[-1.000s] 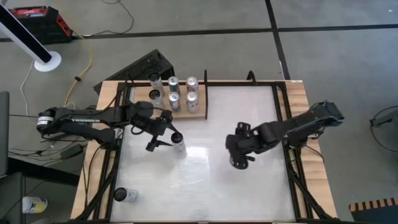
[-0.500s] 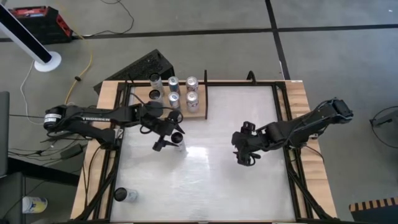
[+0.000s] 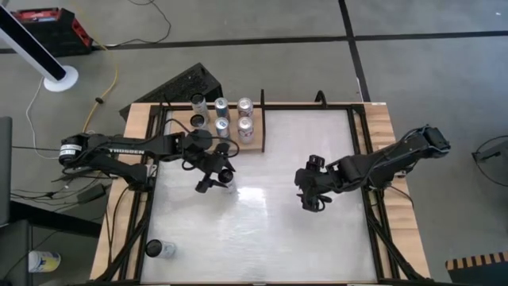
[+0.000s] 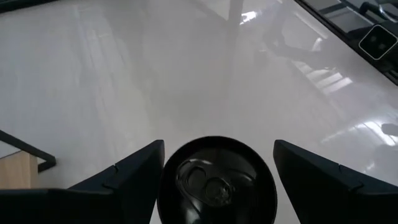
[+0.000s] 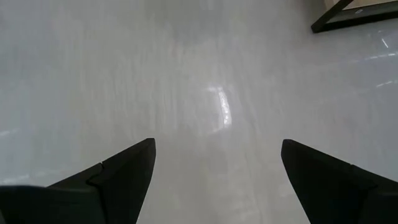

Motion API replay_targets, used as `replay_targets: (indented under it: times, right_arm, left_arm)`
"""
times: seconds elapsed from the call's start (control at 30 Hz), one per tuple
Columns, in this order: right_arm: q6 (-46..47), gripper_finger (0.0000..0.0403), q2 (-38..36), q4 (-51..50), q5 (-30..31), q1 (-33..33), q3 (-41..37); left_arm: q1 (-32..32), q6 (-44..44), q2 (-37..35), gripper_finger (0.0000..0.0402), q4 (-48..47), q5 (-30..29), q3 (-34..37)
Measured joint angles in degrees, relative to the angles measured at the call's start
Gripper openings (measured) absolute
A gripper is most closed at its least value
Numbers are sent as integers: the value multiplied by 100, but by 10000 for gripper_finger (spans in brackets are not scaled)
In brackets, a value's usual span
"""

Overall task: Place canned beverage on shelf
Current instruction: Put the right red soda can on the shelf

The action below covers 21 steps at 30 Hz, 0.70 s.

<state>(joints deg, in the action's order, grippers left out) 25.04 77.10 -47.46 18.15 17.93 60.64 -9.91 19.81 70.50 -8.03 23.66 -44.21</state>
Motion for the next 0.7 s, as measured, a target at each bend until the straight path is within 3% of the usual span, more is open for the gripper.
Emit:
replay_targets:
  times: [0.47, 0.7]
  right_arm:
    - [44, 373, 0, 15, -1, -8, 0]
    - [46, 373, 0, 248, 0, -6, 0]
  left_arm:
    - [0, -67, 39, 281, -204, -205, 17]
    - [0, -127, 39, 238, -234, -235, 17]
